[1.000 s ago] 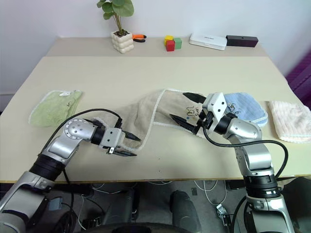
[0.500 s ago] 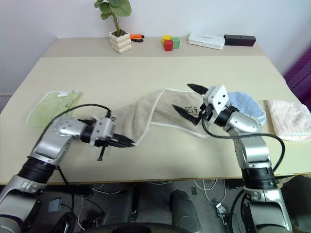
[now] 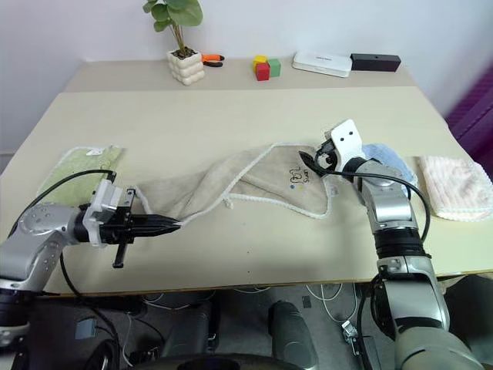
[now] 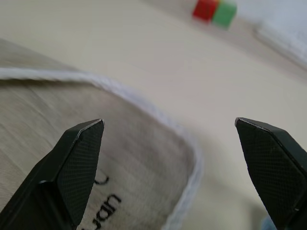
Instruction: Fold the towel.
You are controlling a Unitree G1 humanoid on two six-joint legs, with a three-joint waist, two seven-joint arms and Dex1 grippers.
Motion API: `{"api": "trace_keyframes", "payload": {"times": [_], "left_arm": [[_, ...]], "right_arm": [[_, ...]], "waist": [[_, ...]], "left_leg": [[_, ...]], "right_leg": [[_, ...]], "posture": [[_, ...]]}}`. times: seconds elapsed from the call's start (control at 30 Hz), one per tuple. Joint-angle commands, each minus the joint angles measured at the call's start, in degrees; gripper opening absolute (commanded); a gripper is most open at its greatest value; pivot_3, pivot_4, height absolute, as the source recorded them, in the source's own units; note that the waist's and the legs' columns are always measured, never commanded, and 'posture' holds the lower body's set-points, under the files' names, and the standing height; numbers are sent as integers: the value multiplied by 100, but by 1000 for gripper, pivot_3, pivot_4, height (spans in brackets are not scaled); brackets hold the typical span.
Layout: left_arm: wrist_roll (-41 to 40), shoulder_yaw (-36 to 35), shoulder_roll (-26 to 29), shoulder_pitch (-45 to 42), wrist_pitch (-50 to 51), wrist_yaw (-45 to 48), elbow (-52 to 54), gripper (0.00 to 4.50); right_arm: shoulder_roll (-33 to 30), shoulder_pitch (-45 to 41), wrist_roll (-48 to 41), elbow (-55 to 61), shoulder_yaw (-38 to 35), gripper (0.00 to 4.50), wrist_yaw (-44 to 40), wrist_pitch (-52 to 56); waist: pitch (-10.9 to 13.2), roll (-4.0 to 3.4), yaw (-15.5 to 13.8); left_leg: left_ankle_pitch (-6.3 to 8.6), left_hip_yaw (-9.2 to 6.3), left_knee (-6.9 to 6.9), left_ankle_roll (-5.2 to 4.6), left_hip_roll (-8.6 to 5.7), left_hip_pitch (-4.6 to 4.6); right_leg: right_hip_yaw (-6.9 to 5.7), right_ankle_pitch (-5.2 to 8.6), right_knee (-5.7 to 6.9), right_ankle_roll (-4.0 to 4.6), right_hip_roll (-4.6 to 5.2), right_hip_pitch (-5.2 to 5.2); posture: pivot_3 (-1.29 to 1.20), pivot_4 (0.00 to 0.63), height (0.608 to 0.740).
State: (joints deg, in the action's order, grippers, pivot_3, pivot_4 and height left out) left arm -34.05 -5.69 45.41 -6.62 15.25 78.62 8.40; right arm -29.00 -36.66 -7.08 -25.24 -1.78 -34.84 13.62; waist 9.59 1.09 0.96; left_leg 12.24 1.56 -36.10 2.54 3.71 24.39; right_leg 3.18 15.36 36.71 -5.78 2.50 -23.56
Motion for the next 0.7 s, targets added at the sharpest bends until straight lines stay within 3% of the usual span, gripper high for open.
{"api": "trace_keyframes", "payload": {"times": [0.03,0.27,0.7], "left_arm": [[-20,-272,126,285,-129,0,230,37],[21,-515,206,715,-270,-15,181,37],[-4,-646,349,1111,-291,123,212,37]], "right_arm": [[42,-229,121,12,155,4500,-59,88],[210,-694,75,-787,-11,4500,340,590],[657,-1596,210,-2658,-202,4500,894,-11]], "waist": [[1,-1,9],[1,-2,-6],[2,-4,24]], "left_leg": [[0,0,3,0,0,0],[0,2,-1,0,-1,0],[0,6,8,0,0,1]], "right_leg": [[0,0,2,-1,0,-2],[0,4,14,1,4,-8],[2,9,30,0,4,-22]], "posture": [[0,150,740],[0,150,740],[0,150,740]]}}
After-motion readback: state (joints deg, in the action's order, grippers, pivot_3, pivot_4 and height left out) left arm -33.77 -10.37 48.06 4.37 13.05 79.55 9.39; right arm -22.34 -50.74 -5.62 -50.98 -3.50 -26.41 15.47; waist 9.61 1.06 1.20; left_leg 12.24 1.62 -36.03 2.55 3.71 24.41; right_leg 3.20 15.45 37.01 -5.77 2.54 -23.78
